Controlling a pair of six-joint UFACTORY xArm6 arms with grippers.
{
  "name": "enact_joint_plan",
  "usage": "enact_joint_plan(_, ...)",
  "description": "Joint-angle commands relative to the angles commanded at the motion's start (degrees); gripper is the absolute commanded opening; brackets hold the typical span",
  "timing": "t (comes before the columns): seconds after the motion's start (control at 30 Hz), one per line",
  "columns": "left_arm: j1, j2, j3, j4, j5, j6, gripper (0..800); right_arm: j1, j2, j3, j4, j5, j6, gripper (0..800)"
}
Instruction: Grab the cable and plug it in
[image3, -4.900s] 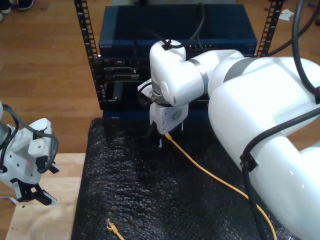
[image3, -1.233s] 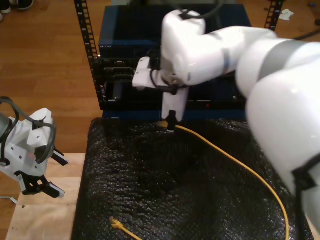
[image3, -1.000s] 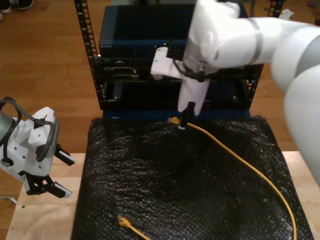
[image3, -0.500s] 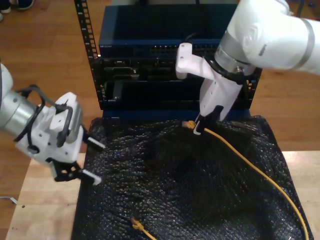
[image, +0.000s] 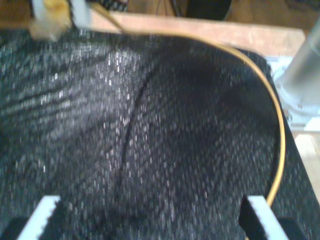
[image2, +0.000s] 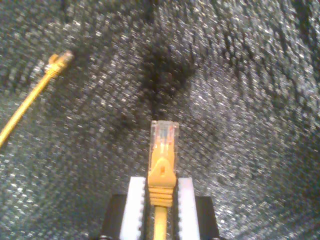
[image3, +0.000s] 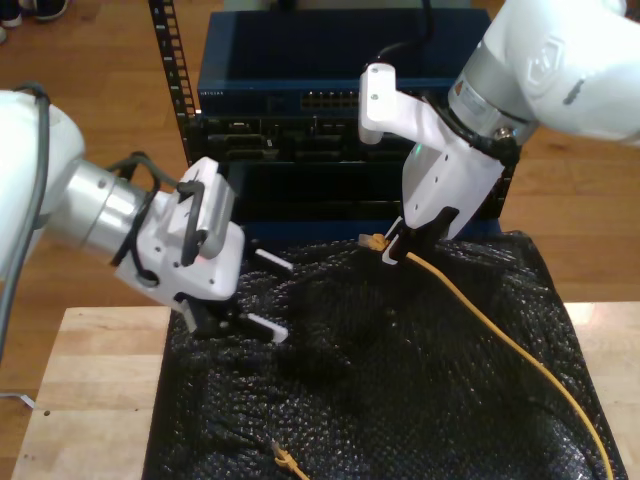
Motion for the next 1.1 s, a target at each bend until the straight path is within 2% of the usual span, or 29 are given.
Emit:
enact_joint_plan(0.27,-1.0,1.8,-2.1,-3.3,0.0,-0.4,799,-0.4,-1.7,0.0,0.7,1.5,-0.1,3)
enact_joint_plan(0.57,-2.7,1.8,-2.4,-7.0,-0.1,-0.3,799,-0.9,-2.5,-0.1,1.8,2.5,0.0,3)
enact_joint_plan(0.87,-4.5,2.4,-4.8,-9.7,-0.1,-0.2,799,-0.9,-4.0,-0.4,2.8,4.0,0.0,3)
enact_joint_plan(1.1,-4.3,2.5,-5.2,-9.8,0.2,-0.1,795,-0.8,-4.1,0.0,4.2,4.1,0.0,3)
